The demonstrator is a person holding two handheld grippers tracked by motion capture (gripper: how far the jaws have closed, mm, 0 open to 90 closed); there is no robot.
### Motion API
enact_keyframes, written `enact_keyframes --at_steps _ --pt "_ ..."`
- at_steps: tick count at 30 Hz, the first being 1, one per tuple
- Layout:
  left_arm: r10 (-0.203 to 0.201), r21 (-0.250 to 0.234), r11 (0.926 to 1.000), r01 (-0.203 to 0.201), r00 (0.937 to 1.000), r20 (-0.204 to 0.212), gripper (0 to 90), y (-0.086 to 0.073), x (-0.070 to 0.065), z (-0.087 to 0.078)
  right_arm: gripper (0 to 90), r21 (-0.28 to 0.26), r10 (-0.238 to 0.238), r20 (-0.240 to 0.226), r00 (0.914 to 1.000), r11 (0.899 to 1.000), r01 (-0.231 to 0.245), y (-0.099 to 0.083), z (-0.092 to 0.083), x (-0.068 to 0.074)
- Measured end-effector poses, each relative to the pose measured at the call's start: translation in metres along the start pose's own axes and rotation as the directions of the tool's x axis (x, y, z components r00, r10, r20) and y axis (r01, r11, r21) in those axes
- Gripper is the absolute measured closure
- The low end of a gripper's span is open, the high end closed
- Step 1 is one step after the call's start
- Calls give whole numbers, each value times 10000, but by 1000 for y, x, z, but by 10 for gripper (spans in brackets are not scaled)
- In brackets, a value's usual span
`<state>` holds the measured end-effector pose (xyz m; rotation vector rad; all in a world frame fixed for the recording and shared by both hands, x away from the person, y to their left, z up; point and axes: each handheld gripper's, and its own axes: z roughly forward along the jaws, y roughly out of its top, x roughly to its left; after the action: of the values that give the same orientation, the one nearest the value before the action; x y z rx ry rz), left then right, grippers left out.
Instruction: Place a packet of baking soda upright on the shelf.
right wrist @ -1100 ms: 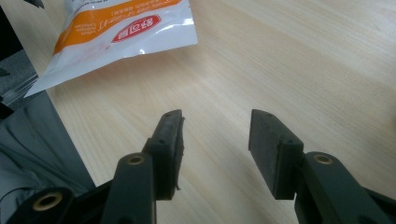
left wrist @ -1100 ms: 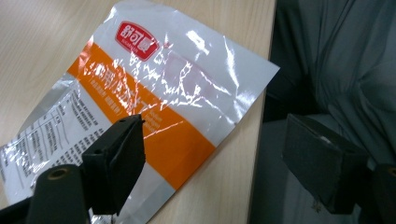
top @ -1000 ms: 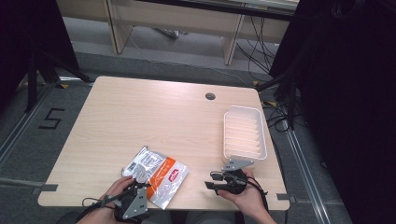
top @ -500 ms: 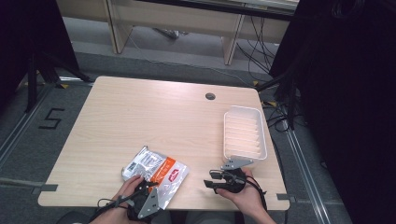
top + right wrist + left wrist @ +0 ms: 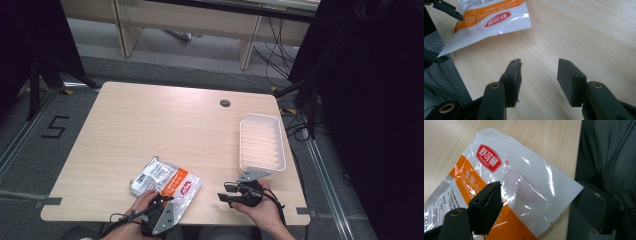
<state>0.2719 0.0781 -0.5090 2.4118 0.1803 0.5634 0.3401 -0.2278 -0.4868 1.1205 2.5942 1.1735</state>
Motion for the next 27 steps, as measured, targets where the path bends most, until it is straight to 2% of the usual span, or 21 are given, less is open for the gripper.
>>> enact_keyframes --at_steps 1,3,4,7,10,14,17,21,22,23,26,27 --pt "-135 -134 9998 134 9999 -33 222 0 0 0 547 -31 -161 33 9999 9999 161 0 0 -1" --pt "-239 -270 9993 239 9997 7 263 1 1 -2 548 11 -100 -39 9999 9999 100 0 0 -1" --pt "-340 -356 9988 339 9994 -4 315 1 2 -3 547 62 42 -49 10000 10000 -42 0 -1 0" --pt "-674 -413 9969 676 9977 58 403 1 5 -5 547 35 -22 -88 10000 10000 23 0 0 -1" --pt "-713 -438 9965 709 9974 -62 481 1 5 -6 547 57 38 -57 10000 10000 -38 0 -1 0" --pt "-283 -47 9996 282 9993 -232 512 2 2 -4 547 28 -134 -25 9999 9999 134 0 0 -1" --pt "-28 185 9998 28 10000 -1 524 2 -1 -1 547 -18 -142 0 9999 9999 142 0 1 -1" --pt "-53 244 9997 57 9998 -171 578 2 -2 0 547 -10 -140 -21 9999 9999 140 0 1 -1" --pt "-132 268 9996 135 9999 -99 578 2 -2 0 547 -10 -140 -21 9999 9999 140 0 1 -1" --pt "-43 462 9989 42 10000 21 617 2 0 -1 546 9 -154 -205 9997 9999 154 0 1 -2" --pt "-364 457 9983 359 9993 106 699 2 0 -1 547 -4 -130 -34 9999 9999 130 0 1 -1" --pt "-511 471 9976 502 9985 185 699 2 0 -1 547 -4 -130 -34 9999 9999 130 0 1 -1"
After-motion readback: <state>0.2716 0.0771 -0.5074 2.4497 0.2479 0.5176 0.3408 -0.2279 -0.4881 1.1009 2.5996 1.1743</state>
